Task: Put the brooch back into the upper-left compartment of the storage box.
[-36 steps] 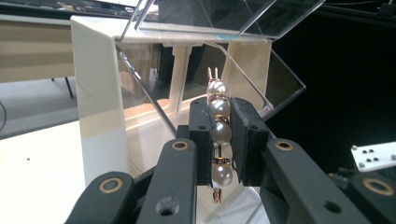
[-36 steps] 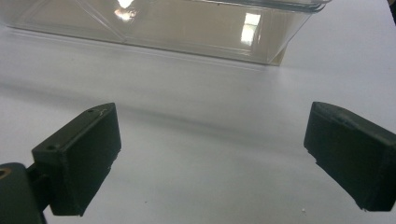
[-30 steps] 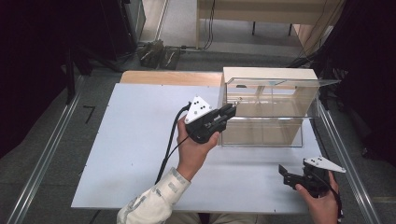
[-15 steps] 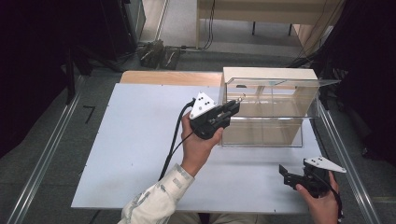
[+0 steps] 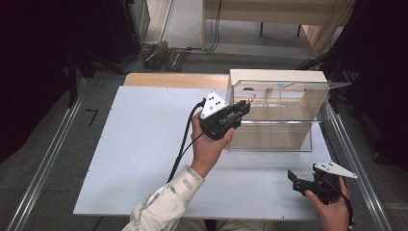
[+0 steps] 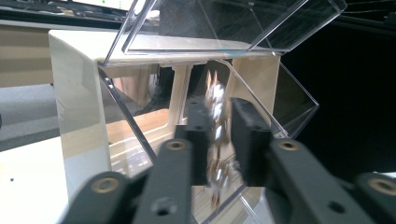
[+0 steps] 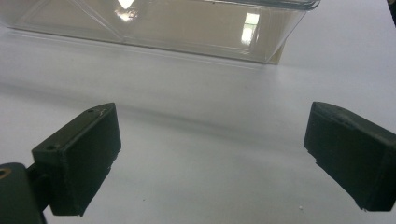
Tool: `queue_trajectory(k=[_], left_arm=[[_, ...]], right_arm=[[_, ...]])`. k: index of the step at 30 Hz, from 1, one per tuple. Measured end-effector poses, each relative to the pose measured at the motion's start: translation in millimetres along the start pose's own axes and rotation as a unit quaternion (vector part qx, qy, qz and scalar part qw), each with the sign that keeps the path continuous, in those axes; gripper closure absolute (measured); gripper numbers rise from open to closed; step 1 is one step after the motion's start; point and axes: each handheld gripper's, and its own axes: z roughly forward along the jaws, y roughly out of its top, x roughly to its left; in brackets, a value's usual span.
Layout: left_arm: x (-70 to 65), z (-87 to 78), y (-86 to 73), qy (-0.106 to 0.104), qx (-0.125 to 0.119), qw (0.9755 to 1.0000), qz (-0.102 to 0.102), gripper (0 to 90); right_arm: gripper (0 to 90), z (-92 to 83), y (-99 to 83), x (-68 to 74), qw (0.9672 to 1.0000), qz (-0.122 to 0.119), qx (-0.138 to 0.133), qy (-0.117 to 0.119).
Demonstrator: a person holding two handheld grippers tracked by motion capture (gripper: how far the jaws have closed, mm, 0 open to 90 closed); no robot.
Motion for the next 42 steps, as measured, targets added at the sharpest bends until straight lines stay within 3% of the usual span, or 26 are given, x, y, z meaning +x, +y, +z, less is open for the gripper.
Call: queue_trajectory(k=[10, 23, 42], left_arm=[[-7.5, -1.3, -0.7, -0.007, -0.001, 0.9999, 0.015, 47.0], [-13.9, -13.4, -3.0, -0.028, -0.005, 0.9991, 0.033, 38.2], [-1.1, -37.2, -16.8, -0.007, -0.001, 0.9994, 0.034, 32.5]], right_arm=[[2.3, -0.1, 0.0, 1.0, 1.0000, -0.002, 0.001, 0.000], [2.3, 0.0, 0.2, 1.4, 1.0000, -0.002, 0.001, -0.001], [2.3, 1.0, 0.4, 2.6, 1.0000, -0.003, 0.003, -0.005]])
